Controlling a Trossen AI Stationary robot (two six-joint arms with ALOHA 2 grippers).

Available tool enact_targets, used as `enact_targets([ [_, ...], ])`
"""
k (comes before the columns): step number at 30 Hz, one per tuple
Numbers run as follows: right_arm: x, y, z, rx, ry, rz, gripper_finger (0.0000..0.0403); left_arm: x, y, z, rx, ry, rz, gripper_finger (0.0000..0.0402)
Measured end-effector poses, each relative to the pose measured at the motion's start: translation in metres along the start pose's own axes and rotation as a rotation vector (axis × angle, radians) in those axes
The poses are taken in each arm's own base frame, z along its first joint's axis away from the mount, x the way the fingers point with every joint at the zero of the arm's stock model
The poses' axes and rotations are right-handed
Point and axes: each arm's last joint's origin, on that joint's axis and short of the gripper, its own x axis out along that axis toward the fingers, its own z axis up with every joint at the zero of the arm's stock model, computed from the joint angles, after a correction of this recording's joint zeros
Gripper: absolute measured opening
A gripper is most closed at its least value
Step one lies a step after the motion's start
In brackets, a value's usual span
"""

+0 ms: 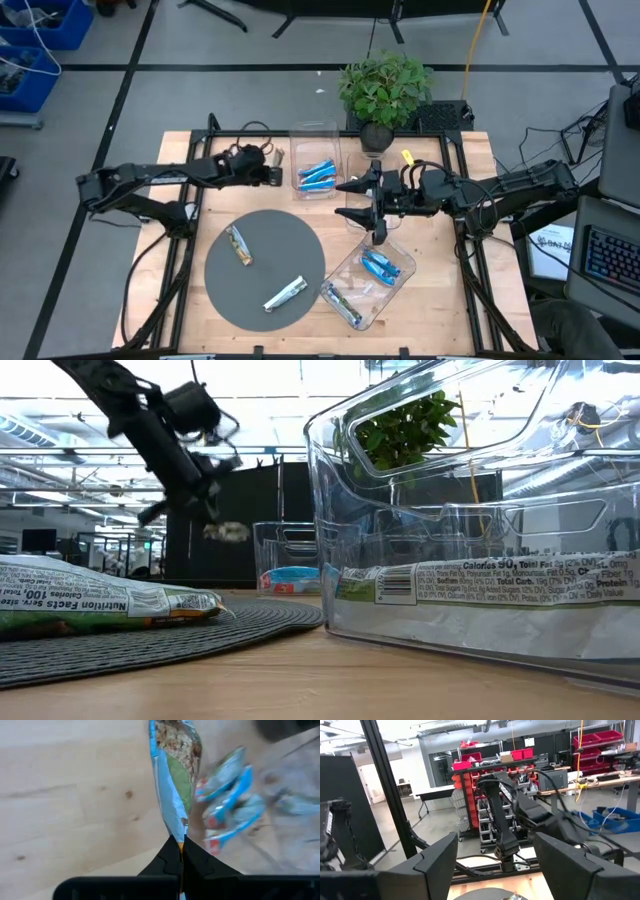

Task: Pick and place Granola Bars by type
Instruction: Put the yellow granola bar into the middle transparent bin

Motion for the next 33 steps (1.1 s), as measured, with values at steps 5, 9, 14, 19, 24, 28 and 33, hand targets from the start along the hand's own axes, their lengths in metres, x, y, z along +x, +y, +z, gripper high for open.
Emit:
enact_targets([
  [5, 0.000, 0.000, 0.000, -0.014, 0.000, 0.000, 0.0265, -0.030, -0.011, 0.003, 0.043, -0.097, -0.114, 0.0001],
  [9, 0.000, 0.000, 0.000, -0.002, 0.000, 0.000, 0.0285, -0.056, -0.021, 0.002, 0.114, -0.175, -0.236, 0.0000],
  [14, 0.000, -0.002, 0.001, 0.018, -0.005, -0.008, 0.0301, -0.089, -0.038, -0.001, 0.235, -0.287, -0.419, 0.0000],
  [19, 0.002, -0.008, 0.003, 0.049, -0.024, -0.031, 0.0301, -0.124, -0.061, 0.000, 0.366, -0.382, -0.594, 0.0000],
  [24, 0.007, -0.009, 0.017, 0.038, -0.033, -0.063, 0.0302, -0.159, -0.088, 0.002, 0.474, -0.438, -0.718, 0.0000],
  [28, 0.018, -0.009, 0.029, 0.004, 0.006, -0.087, 0.0302, -0.187, -0.110, 0.006, 0.561, -0.491, -0.803, 0.0000],
  [33, 0.033, -0.010, 0.041, 0.000, -0.004, -0.102, 0.0302, -0.208, -0.139, 0.007, 0.669, -0.540, -0.860, 0.0000],
])
